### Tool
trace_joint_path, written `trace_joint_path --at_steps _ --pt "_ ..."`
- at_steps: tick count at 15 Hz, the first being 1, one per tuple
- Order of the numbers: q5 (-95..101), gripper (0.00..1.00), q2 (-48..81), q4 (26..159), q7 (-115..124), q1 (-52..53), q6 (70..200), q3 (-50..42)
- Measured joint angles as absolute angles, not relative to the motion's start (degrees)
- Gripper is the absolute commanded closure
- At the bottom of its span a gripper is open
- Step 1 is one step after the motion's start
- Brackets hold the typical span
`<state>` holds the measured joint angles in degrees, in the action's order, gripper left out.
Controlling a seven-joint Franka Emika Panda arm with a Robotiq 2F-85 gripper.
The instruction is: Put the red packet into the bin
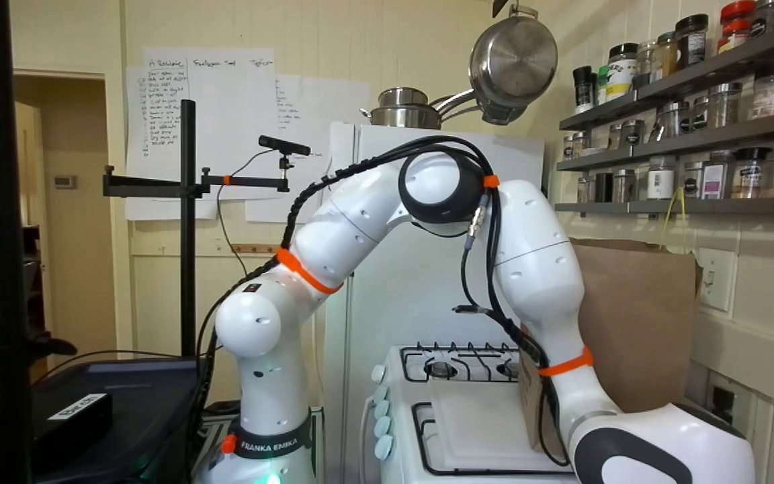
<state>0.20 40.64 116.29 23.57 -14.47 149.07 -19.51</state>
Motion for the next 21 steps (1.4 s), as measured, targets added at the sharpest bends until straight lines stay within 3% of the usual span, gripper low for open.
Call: trace_joint_path --at_steps 10,11,12,15,21 --pt "-1.08 1.00 44.17 113.30 22.14 -15.77 149.17 -19.15" --pt "-1.47 0.95 44.69 112.71 21.73 -16.12 149.17 -18.86" --pt "-1.77 0.73 45.19 112.22 21.31 -16.38 149.18 -18.64" --pt "-2.36 0.64 46.49 110.87 20.69 -17.01 149.18 -18.04" --pt "-3.39 0.18 48.11 109.20 19.50 -17.57 149.19 -17.69"
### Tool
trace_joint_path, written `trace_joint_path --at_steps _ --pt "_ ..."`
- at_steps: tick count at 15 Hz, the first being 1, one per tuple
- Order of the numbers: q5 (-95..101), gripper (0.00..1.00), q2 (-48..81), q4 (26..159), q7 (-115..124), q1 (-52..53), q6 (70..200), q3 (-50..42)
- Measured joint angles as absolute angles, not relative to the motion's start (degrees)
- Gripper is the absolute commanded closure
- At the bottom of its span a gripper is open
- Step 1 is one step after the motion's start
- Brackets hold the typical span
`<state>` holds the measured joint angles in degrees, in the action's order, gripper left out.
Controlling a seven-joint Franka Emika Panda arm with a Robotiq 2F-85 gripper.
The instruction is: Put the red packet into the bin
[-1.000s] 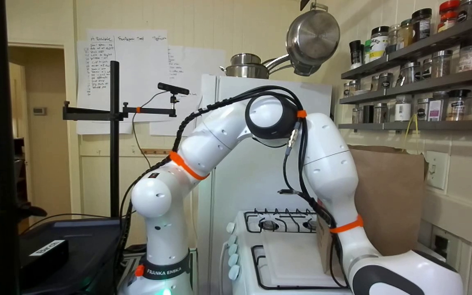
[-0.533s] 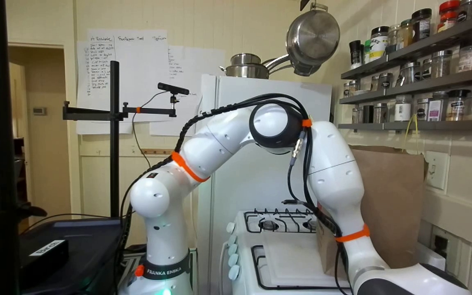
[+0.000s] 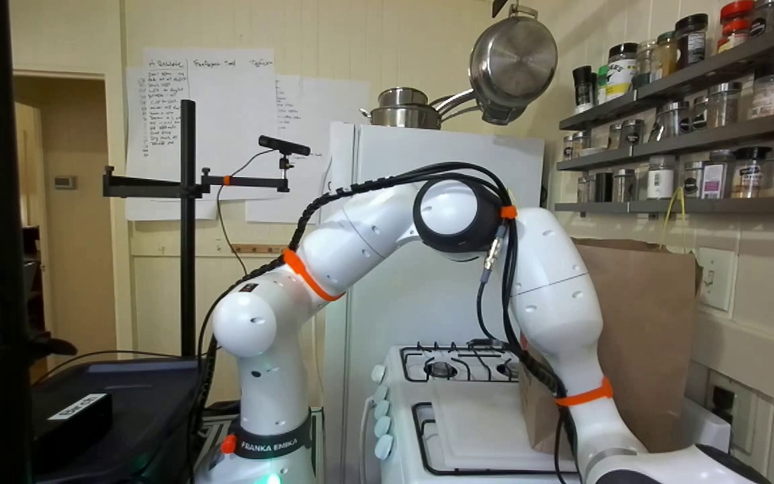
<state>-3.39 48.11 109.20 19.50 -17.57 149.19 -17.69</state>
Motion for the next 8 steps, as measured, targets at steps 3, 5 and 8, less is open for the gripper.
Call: trace_joint_path --at_steps 3,5,8 --pt "-3.69 0.00 48.52 108.71 19.02 -17.79 149.19 -17.58" --pt "-3.88 0.00 48.84 108.35 18.90 -17.92 149.20 -17.53" --pt "-3.94 0.00 49.41 107.79 18.87 -18.02 149.20 -17.53"
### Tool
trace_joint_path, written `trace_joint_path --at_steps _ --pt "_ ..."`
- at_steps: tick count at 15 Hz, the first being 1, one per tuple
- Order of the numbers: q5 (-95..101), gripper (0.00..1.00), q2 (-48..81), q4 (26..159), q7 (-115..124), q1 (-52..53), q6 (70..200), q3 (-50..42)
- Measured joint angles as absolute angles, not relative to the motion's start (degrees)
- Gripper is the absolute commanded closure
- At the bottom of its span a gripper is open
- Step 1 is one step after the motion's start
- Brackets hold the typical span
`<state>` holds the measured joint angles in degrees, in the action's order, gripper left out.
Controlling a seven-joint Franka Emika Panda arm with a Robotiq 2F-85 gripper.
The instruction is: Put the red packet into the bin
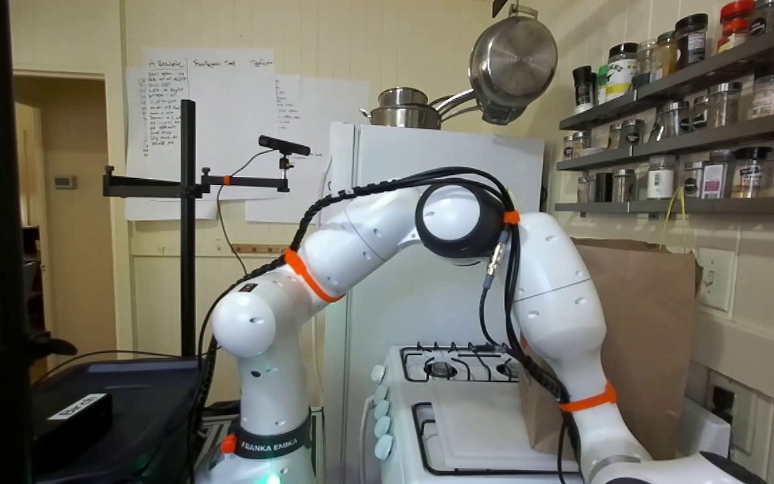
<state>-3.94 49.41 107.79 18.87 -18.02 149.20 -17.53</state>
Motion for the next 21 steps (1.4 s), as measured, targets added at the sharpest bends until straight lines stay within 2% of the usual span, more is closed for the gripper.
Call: trace_joint_path --at_steps 12,21 --pt "-3.96 0.00 49.37 107.20 18.86 -17.89 149.19 -18.88" --pt "-2.23 0.00 42.95 110.57 16.08 -16.92 146.78 -23.69"
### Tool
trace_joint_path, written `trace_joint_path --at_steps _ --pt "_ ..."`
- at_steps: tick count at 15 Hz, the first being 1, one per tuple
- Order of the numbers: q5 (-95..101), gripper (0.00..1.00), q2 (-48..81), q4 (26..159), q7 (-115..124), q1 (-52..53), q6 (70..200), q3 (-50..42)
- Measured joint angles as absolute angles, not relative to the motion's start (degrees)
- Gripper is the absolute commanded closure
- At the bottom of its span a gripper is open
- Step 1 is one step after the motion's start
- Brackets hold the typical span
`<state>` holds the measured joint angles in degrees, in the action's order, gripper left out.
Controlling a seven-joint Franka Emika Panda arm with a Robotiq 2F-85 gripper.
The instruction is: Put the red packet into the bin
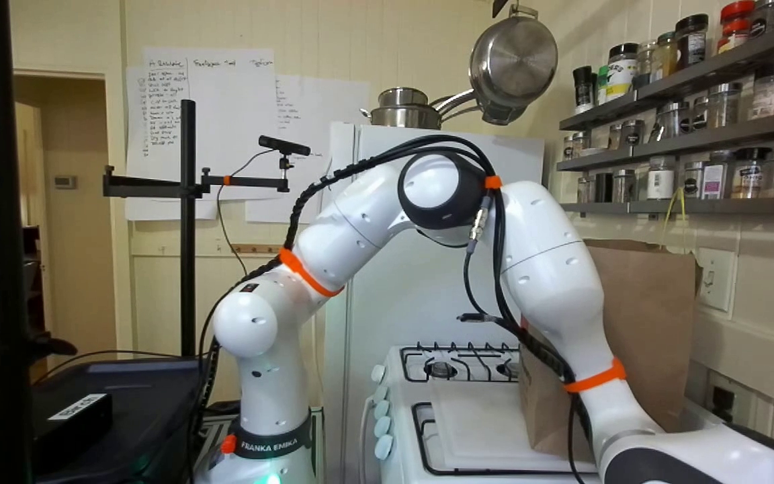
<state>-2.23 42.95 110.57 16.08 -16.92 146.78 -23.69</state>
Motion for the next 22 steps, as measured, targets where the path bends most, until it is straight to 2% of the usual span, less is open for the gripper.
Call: trace_joint_path --at_steps 11,22 --pt "4.85 0.00 33.21 116.00 10.34 -16.12 135.37 -23.41" --pt "7.69 0.00 21.77 125.76 3.49 -15.92 136.26 -19.79"
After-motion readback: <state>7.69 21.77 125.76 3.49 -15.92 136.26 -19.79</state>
